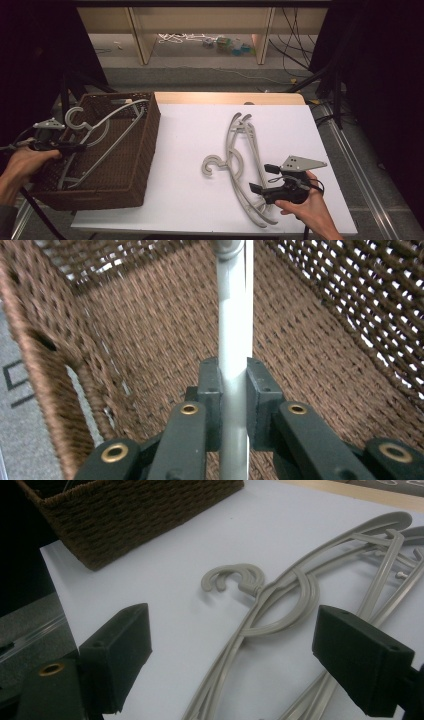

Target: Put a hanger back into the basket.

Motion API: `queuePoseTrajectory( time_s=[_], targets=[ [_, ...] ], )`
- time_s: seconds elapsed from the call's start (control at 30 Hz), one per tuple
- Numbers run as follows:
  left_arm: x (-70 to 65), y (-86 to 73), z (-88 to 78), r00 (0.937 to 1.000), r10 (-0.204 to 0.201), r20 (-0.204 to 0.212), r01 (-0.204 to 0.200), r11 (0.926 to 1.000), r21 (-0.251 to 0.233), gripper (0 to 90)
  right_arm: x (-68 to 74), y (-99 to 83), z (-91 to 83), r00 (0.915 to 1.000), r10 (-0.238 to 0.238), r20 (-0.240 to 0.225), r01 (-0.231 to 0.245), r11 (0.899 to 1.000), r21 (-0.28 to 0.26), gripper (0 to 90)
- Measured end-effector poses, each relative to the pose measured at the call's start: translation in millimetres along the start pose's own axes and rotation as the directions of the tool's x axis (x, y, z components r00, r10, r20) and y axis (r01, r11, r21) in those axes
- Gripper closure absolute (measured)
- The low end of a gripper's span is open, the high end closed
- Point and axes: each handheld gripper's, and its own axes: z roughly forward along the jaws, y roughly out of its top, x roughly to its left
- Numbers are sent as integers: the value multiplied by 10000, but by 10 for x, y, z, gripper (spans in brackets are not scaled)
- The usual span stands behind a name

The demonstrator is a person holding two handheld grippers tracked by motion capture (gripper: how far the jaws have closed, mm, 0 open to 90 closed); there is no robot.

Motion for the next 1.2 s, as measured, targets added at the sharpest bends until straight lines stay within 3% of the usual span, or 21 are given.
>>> queuePoseTrajectory(
  time_s=[0.07,0.1,0.23,0.27,0.4,0.43,0.47,0.5,0.6,0.63,0.7,0.73,0.8,0.87,0.93,0.97,1.03,1.13,1.2],
  targets=[
    [13,-17,63,9996,-277,-55,278,9995,179,796,-4,5,-22,9999,44,131,-48,9994,331,168],
    [4,-14,82,9993,-351,-99,353,9993,155,796,-7,-4,-4,10000,-3,98,1,9999,157,168],
    [-22,22,159,9988,-289,-408,311,9980,554,787,-5,-5,1,10000,11,40,-12,9998,188,168],
    [-32,21,184,9973,-546,-483,568,9974,443,787,-3,-5,0,10000,18,40,-18,9998,197,168],
    [5,19,228,9939,-874,-680,915,9940,606,760,0,1,-16,9999,3,153,-8,9995,306,169],
    [25,13,250,9875,-1340,-834,1386,9890,522,752,2,2,-22,9999,73,115,-77,9993,353,168],
    [25,13,250,9875,-1340,-834,1386,9890,522,740,-3,-6,-7,10000,35,82,-36,9998,191,169],
    [58,1,248,9849,-1288,-1160,1381,9875,764,732,-4,-6,-7,10000,48,82,-49,9998,197,168],
    [81,-24,237,9716,-1843,-1482,1957,9785,657,646,-5,-8,-3,10000,57,32,-58,9997,235,169],
    [81,-24,237,9716,-1843,-1482,1957,9785,657,608,-5,-8,-1,10000,55,3,-56,9997,226,169],
    [79,-12,162,9497,-2330,-2092,2441,9693,284,516,-8,-6,-1,10000,27,32,-28,9998,208,168],
    [77,-8,141,9449,-2467,-2151,2551,9668,116,478,-9,-5,-1,10000,24,43,-25,9998,208,168],
    [70,2,96,9449,-2456,-2163,2506,9681,-46,451,-8,-6,0,10000,33,48,-34,9998,210,168],
    [29,35,-43,9449,-2449,-2174,2363,9695,-651,409,-5,-6,3,10000,42,78,-44,9998,181,169],
    [9,41,-77,9442,-2524,-2118,2382,9670,-904,378,-2,-5,4,9999,50,134,-52,9999,126,169],
    [-97,50,-174,9440,-2541,-2104,2231,9615,-1603,365,-2,-6,12,9999,24,105,-24,10000,53,168],
    [-131,51,-199,9473,-2477,-2032,2146,9615,-1714,346,0,-7,20,9999,56,109,-55,10000,-69,168],
    [-349,57,-269,9474,-2962,-1210,2544,9267,-2766,260,1,-4,8,9996,112,270,-107,9998,-161,168],
    [-454,64,-285,9529,-2908,-861,2528,9185,-3042,231,2,-6,15,9995,135,290,-124,9992,-376,168]
  ],
)
